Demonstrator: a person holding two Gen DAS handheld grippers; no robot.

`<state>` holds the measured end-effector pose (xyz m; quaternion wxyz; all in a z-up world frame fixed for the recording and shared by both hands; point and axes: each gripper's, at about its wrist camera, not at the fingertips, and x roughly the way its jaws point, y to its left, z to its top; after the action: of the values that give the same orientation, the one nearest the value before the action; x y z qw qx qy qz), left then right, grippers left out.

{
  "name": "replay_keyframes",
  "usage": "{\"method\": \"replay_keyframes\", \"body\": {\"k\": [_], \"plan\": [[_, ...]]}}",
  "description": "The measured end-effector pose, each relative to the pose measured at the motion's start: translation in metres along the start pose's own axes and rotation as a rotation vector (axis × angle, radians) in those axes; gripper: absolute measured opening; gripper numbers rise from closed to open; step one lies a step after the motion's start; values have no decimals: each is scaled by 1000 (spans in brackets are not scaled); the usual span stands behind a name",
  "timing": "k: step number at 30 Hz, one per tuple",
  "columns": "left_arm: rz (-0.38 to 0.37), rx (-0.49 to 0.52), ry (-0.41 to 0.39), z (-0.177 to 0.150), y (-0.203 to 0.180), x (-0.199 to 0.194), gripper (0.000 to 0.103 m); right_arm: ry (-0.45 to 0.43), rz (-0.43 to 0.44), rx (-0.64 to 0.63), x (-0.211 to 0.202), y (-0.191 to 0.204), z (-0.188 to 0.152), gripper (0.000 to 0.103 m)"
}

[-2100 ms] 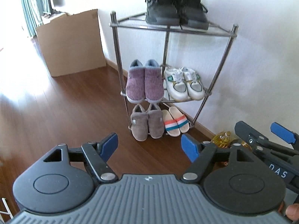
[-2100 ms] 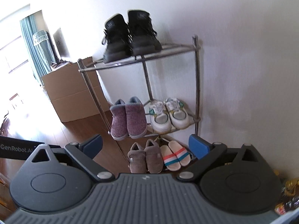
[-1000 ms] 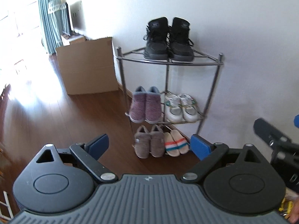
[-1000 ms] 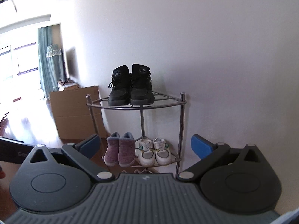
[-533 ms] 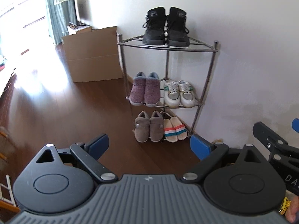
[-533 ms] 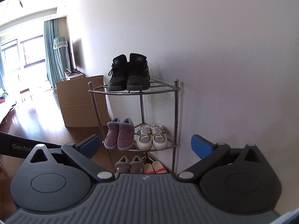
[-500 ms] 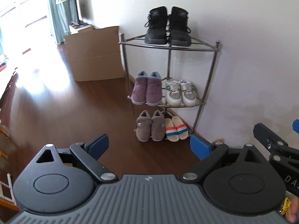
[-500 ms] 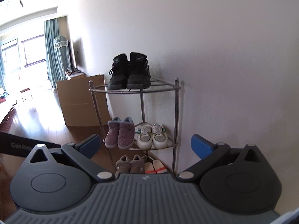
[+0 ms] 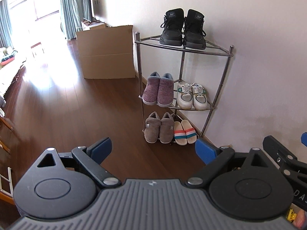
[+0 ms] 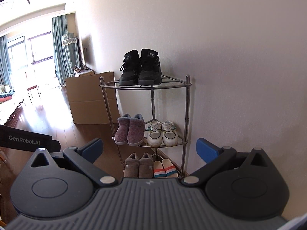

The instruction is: Organize scattered shoes

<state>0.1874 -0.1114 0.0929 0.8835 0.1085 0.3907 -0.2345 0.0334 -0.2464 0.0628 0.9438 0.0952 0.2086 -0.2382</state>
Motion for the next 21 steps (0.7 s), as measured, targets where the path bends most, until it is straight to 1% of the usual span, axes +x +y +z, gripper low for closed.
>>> {"method": "replay_keyframes", "body": {"k": [4, 7, 13, 17, 20, 21], "plan": [[-12, 16, 8, 0, -2, 4, 96, 16, 8, 14, 1, 2, 1, 102], [-28, 33, 13, 2, -4, 9, 96, 10, -10, 22, 0, 4, 0, 102], [-81, 105, 5, 11, -4, 18, 96, -15, -65, 33, -2, 15, 4, 102], [-102, 159, 18, 19, 9, 25, 96, -16, -107, 67, 1, 29, 6, 102], [-102, 182, 28, 23, 23, 27, 96, 15, -122, 63, 9, 48, 7, 102], [-100, 189, 23, 25, 33, 28, 96, 18, -129, 56, 11, 55, 6, 102]]}}
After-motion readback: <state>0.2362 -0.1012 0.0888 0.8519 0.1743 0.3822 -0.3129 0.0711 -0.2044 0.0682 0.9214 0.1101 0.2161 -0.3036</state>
